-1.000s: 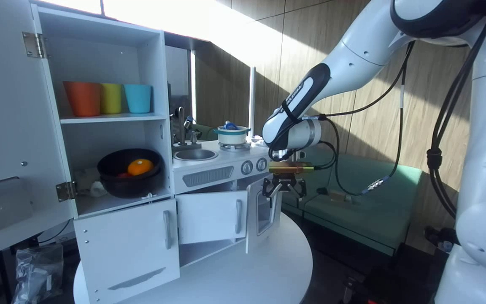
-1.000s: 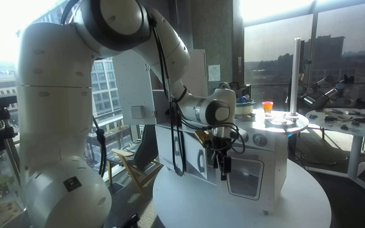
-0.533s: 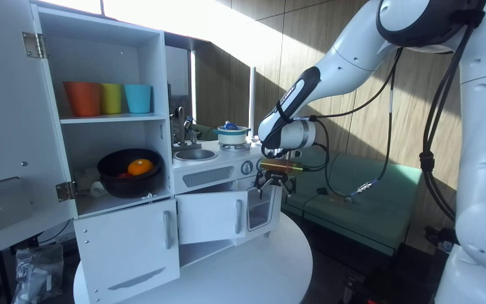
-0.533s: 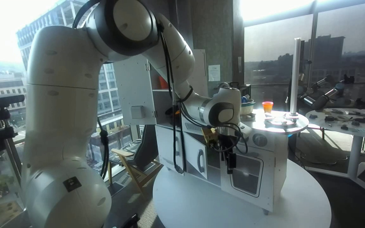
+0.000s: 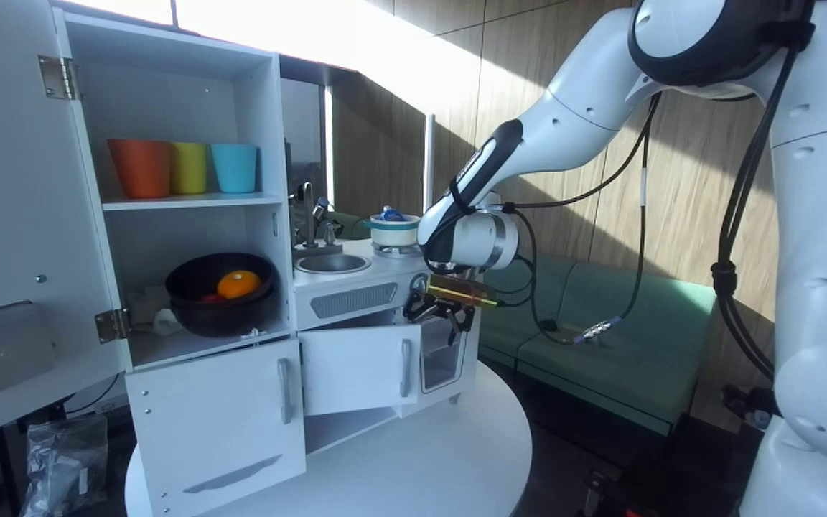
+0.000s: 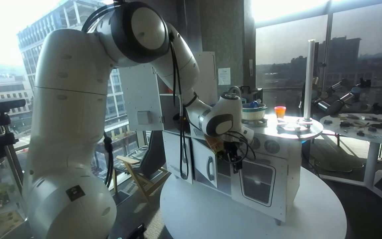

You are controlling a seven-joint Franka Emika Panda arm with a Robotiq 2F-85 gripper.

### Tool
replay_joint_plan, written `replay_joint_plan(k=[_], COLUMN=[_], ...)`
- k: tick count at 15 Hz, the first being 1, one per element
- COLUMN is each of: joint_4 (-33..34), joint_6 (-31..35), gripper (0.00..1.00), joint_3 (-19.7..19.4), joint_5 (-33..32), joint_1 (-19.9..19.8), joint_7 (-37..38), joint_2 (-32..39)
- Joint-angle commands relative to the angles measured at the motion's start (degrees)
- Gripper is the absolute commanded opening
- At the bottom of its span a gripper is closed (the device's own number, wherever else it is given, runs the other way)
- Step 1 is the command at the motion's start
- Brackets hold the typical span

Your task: Close the oven door then open the middle cabinet door.

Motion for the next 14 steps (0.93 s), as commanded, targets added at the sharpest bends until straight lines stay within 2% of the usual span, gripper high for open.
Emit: replay_joint_plan(k=[1, 5, 14], joint_4=[-2.01, -5.72, -14.27], joint_6=[0.33, -0.69, 1.84], gripper=[1.0, 1.0, 1.0], joint_3=[4.74, 6.41, 6.94], joint_5=[4.66, 3.74, -5.94], joint_1=[-0.71, 0.88, 6.89], joint_7=[-10.6, -13.07, -12.48], joint_2=[-0.93, -1.75, -4.48])
